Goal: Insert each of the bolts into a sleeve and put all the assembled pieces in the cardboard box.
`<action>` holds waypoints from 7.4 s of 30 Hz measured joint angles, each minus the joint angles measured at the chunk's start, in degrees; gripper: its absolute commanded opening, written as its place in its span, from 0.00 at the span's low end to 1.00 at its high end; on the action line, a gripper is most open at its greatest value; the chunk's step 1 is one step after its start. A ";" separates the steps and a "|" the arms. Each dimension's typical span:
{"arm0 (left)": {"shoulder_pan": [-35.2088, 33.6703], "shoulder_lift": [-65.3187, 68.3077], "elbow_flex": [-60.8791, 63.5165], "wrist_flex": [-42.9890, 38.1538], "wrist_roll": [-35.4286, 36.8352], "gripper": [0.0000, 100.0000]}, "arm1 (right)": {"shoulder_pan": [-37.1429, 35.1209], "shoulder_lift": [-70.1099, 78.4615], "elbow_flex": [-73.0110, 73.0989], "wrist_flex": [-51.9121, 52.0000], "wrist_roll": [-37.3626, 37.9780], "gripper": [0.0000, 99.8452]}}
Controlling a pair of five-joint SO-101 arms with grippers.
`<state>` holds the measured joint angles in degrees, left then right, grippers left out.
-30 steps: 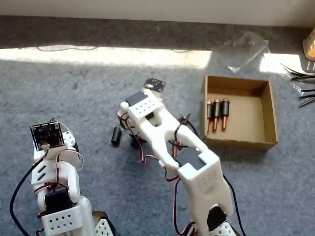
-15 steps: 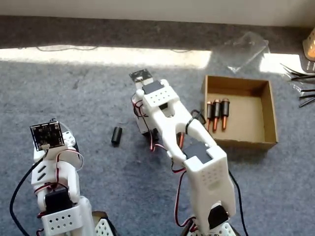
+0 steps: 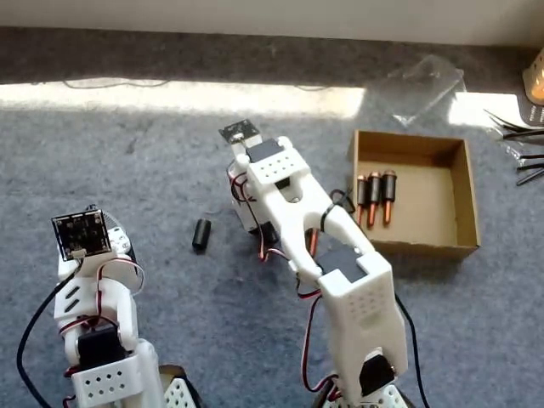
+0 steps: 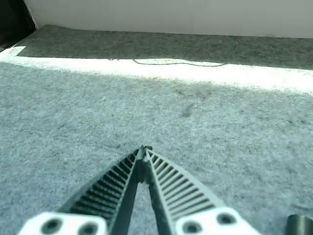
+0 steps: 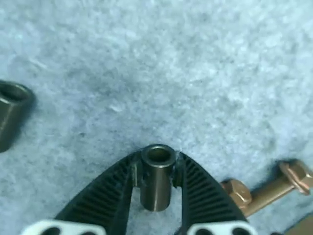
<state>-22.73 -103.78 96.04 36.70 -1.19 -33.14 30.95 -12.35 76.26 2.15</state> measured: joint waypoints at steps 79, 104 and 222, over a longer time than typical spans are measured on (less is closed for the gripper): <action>0.00 0.00 0.00 1.41 0.00 0.01 | -1.41 -12.31 21.80 -14.77 3.96 0.00; 6.33 0.00 -0.53 10.11 -4.84 0.01 | 12.40 -65.14 31.47 3.60 4.31 0.00; 56.97 158.95 -146.20 60.92 43.34 0.10 | 40.35 -135.74 96.88 -14.07 4.31 0.00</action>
<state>34.24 55.16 -50.15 97.63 42.15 7.21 -104.79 84.53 62.20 6.46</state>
